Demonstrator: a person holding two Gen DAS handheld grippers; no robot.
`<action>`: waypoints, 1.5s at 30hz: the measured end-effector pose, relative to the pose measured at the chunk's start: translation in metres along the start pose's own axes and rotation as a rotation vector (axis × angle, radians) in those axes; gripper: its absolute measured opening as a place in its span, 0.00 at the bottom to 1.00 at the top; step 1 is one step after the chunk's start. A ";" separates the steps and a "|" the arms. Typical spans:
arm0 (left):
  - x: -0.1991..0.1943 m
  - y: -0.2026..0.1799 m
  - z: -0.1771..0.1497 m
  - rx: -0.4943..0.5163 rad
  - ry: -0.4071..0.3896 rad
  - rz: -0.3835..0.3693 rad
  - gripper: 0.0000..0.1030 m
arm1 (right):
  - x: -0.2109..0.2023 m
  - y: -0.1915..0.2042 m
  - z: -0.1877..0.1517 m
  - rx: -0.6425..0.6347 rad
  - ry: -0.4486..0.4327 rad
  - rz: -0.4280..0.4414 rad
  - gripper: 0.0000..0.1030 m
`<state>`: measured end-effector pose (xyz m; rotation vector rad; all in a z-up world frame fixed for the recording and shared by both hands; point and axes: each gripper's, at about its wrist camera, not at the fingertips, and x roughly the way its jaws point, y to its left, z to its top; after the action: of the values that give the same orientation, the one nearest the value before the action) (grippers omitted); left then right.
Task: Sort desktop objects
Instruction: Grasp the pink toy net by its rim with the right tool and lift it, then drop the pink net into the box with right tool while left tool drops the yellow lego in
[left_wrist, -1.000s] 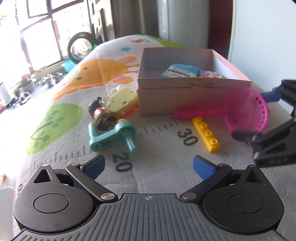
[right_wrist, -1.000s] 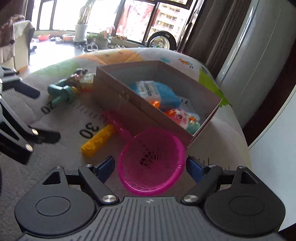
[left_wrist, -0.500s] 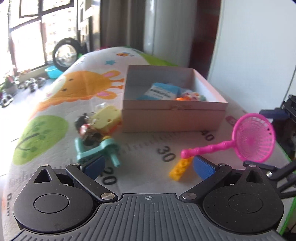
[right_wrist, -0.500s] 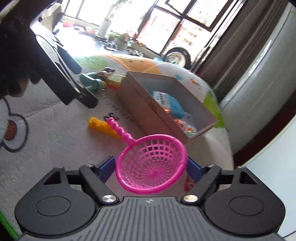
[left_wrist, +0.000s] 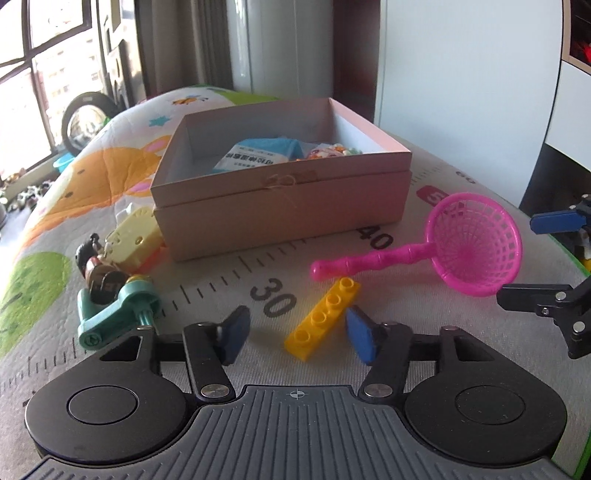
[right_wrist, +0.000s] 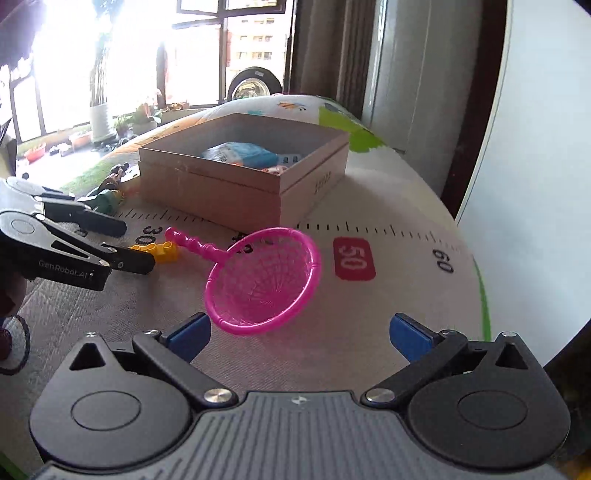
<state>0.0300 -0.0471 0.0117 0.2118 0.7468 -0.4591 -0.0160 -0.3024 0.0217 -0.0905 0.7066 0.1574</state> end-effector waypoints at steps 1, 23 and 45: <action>-0.001 0.001 -0.001 0.001 -0.007 -0.005 0.56 | 0.003 -0.002 0.000 0.028 0.003 0.008 1.00; -0.015 0.008 0.000 0.057 -0.030 0.009 0.63 | 0.031 0.043 0.032 -0.144 -0.008 0.001 0.81; -0.106 -0.015 0.035 0.253 -0.309 0.097 0.17 | -0.130 0.013 0.101 -0.123 -0.380 -0.068 0.81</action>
<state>-0.0233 -0.0383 0.1101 0.4016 0.3732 -0.4805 -0.0513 -0.2902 0.1830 -0.1961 0.3142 0.1473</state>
